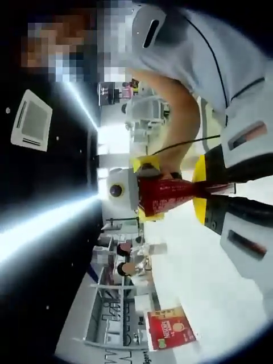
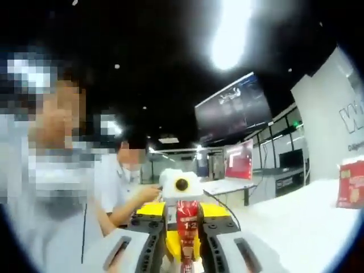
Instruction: Tear open the coffee pouch, take out the coffee, and pour the coffee from the pouch into the cup
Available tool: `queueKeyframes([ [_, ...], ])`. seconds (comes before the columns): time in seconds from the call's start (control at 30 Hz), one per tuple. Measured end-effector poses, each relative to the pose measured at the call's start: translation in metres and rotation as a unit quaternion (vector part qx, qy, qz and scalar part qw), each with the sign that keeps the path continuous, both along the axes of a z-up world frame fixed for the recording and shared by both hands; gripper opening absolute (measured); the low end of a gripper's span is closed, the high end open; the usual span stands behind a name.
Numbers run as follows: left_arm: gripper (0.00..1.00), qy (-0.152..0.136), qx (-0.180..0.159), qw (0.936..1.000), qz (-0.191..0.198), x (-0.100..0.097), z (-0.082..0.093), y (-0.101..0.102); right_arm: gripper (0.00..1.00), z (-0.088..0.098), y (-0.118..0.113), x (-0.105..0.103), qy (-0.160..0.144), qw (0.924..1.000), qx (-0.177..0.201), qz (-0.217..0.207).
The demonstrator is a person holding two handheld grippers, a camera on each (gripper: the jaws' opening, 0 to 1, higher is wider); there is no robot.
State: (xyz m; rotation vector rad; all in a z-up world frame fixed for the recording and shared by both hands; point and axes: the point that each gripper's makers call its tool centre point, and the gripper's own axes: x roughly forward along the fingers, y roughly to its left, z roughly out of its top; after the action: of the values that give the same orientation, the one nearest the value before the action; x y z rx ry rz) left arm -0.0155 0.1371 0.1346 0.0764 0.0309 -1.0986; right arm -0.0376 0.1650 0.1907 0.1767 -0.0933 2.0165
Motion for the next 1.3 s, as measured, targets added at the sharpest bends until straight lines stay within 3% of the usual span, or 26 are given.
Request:
queueKeyframes([
  [0.17,0.08,0.001,0.013,0.9999,0.004,0.001,-0.004,-0.002,0.25,-0.005,0.002,-0.002,-0.015,0.9997,-0.012,-0.013],
  [0.23,0.08,-0.002,0.017,0.9998,0.006,0.0,-0.004,-0.004,0.29,-0.012,0.005,0.007,-0.034,0.998,-0.032,-0.042],
  [0.3,0.08,-0.004,0.018,0.9998,0.004,-0.002,-0.003,-0.007,0.29,-0.014,0.006,0.009,-0.038,0.9978,-0.034,-0.043],
  [0.4,0.08,-0.003,0.024,0.9997,0.006,-0.001,-0.005,-0.009,0.18,-0.024,0.004,-0.004,-0.025,0.9975,-0.066,-0.006],
  [0.47,0.08,-0.002,0.015,0.9998,0.01,0.001,-0.003,-0.008,0.12,-0.022,0.008,0.004,-0.032,0.9972,-0.058,-0.035],
  [0.5,0.09,0.005,-0.001,0.9997,0.024,0.006,-0.001,-0.005,0.09,-0.016,0.01,0.014,-0.005,0.9961,-0.058,-0.065],
  [0.53,0.1,-0.019,-0.026,0.9982,0.051,0.017,0.009,0.001,0.08,-0.011,0.012,0.026,0.011,0.9939,-0.049,-0.098],
  [0.57,0.12,-0.026,-0.029,0.9975,0.058,0.02,0.011,0.003,0.07,-0.008,0.012,0.03,0.016,0.993,-0.045,-0.108],
  [0.63,0.17,-0.047,-0.032,0.9899,0.13,0.041,0.016,0.013,0.06,-0.003,0.015,0.057,0.021,0.9807,-0.034,-0.191],
  [0.7,0.21,-0.066,-0.02,0.9827,0.172,0.051,0.018,0.015,0.05,0.001,0.018,0.067,0.017,0.9712,-0.017,-0.237],
  [0.8,0.22,-0.07,-0.004,0.9636,0.258,0.069,0.017,0.022,0.06,0.003,0.023,0.081,0.023,0.95,0.01,-0.311],
  [0.9,0.19,-0.082,0.01,0.9447,0.317,0.078,0.014,0.031,0.06,0.002,0.029,0.08,0.015,0.9396,0.03,-0.341],
  [0.97,0.15,-0.078,0.002,0.9418,0.327,0.077,0.013,0.033,0.07,0.0,0.032,0.078,0.008,0.9382,0.036,-0.344],
  [1.03,0.11,-0.076,0.001,0.9447,0.319,0.074,0.012,0.034,0.09,-0.001,0.035,0.073,-0.002,0.9428,0.03,-0.332],
  [1.07,0.11,-0.081,0.004,0.9508,0.299,0.071,0.012,0.032,0.11,-0.001,0.035,0.07,-0.011,0.945,0.028,-0.326],
  [1.13,0.1,-0.066,-0.015,0.9696,0.235,0.062,0.013,0.021,0.21,0.002,0.034,0.061,-0.024,0.9545,0.026,-0.296],
  [1.2,0.1,-0.03,-0.038,0.9823,0.181,0.052,0.013,0.019,0.27,0.007,0.03,0.054,-0.029,0.9611,0.034,-0.272],
  [1.23,0.1,-0.032,-0.042,0.985,0.165,0.048,0.014,0.018,0.27,0.009,0.029,0.05,-0.038,0.9653,0.04,-0.255],
  [1.27,0.1,-0.017,-0.033,0.9918,0.123,0.038,0.01,0.015,0.27,0.011,0.025,0.04,-0.046,0.9741,0.045,-0.217],
  [1.3,0.1,-0.024,-0.026,0.9959,0.084,0.028,0.01,0.012,0.26,0.011,0.02,0.026,-0.036,0.9859,0.045,-0.157],
])
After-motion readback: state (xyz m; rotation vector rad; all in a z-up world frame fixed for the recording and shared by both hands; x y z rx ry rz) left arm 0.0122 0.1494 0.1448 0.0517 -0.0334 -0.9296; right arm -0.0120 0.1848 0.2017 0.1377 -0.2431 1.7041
